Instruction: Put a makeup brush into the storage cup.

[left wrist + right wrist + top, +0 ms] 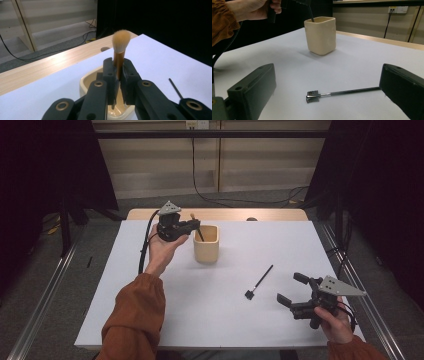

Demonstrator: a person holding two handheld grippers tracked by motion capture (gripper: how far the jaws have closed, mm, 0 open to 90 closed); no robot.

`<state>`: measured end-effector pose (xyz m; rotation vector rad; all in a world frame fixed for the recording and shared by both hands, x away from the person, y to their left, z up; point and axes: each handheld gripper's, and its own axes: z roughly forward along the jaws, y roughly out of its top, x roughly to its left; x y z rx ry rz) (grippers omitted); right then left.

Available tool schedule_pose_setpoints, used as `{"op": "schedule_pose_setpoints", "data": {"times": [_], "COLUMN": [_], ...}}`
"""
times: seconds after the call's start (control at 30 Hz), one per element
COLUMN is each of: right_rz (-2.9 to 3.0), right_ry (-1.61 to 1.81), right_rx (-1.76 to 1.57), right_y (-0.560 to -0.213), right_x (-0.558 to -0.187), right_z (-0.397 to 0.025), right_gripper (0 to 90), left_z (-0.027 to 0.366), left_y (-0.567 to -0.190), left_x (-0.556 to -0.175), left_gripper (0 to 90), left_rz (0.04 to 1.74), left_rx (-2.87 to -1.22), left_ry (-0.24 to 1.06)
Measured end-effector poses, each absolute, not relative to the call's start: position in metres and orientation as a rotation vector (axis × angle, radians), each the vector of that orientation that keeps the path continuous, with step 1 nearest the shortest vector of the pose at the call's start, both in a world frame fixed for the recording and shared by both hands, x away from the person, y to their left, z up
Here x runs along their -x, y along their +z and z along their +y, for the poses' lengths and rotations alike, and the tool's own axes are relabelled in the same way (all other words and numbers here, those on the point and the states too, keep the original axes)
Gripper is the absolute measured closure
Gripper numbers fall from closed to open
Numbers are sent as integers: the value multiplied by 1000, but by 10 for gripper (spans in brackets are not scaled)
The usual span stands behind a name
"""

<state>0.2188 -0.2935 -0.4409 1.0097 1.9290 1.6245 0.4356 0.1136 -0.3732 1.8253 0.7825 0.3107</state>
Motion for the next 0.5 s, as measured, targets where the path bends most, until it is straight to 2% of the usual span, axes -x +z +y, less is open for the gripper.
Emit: {"op": "schedule_pose_setpoints", "data": {"times": [0.5], "right_rz": [1933], "right_ry": [1624], "right_rx": [-1009], "right_y": [-441], "right_x": [-219], "right_z": [-293], "right_gripper": [2], "left_z": [112], "left_y": [-381], "left_x": [-431], "left_gripper": [833], "left_rz": [759], "left_rx": [-1812], "left_ry": [320]}}
